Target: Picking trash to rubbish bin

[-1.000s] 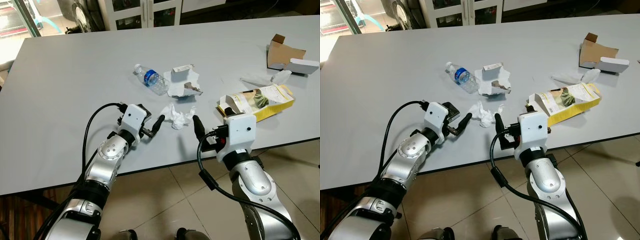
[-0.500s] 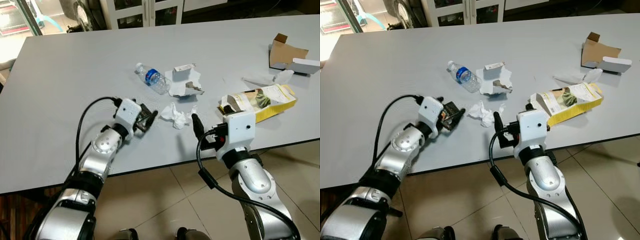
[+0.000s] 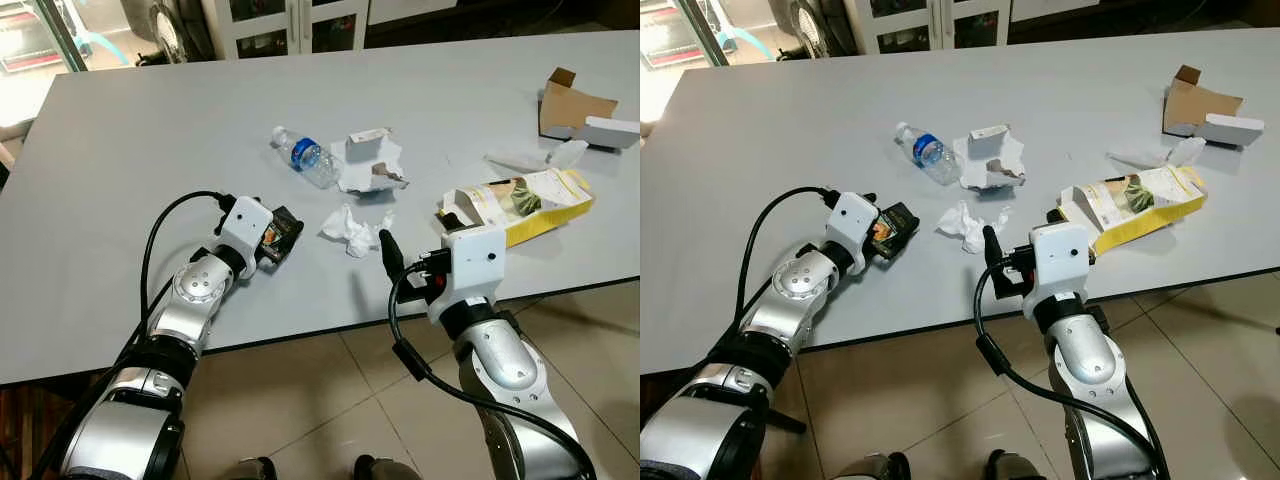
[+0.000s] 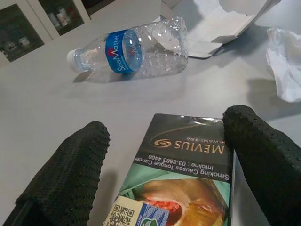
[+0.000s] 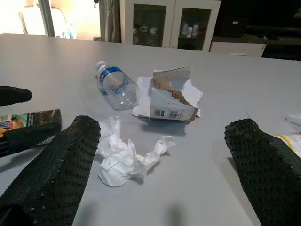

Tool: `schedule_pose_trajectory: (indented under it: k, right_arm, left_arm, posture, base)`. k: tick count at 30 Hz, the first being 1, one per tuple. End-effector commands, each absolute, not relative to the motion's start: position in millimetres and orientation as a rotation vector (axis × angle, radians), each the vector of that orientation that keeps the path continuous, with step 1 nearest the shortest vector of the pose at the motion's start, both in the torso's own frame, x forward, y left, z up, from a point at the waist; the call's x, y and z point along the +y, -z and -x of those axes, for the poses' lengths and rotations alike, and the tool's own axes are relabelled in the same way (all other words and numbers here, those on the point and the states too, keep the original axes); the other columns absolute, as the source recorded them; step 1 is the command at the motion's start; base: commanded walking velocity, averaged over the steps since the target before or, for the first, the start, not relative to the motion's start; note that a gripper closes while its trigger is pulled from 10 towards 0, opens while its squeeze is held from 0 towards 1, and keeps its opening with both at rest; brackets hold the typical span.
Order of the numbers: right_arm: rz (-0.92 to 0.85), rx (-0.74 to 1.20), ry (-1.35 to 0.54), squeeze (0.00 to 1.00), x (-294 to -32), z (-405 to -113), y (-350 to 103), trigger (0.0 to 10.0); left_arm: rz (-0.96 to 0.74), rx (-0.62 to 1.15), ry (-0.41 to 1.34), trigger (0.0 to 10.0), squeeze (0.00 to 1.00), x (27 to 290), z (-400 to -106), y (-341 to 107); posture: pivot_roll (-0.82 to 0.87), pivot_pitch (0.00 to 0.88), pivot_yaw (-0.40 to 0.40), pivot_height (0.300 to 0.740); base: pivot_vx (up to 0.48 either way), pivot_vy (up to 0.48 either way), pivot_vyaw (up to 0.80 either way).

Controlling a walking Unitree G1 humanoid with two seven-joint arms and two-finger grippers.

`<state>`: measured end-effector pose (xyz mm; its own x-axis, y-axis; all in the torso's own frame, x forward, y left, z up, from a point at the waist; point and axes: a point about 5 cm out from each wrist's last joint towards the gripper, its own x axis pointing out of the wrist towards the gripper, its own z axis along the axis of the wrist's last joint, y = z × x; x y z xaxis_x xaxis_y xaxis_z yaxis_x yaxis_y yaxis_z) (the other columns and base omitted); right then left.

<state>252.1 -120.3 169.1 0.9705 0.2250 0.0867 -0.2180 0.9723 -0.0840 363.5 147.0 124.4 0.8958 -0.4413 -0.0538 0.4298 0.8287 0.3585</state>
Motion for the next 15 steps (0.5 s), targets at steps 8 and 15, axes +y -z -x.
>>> schedule_pose_trajectory:
  k: [8,15]
  right_arm:
    - [0.078,-0.099,-0.225,0.00,-120.9,-249.4,-170.2,10.0]
    - [0.077,-0.093,-0.227,0.00,-120.1,-248.0,-169.5,10.0]
  left_arm:
    - [-0.414,0.011,0.478,10.0,0.00,153.0,-363.6,-117.8]
    - [-0.420,0.056,0.522,10.0,0.00,155.7,-361.3,-111.8]
  posture:
    - [-0.12,0.156,0.029,0.740]
    - [-0.13,0.160,0.032,0.740]
  base:
    - [0.000,0.000,0.00]
    - [0.000,0.000,0.00]
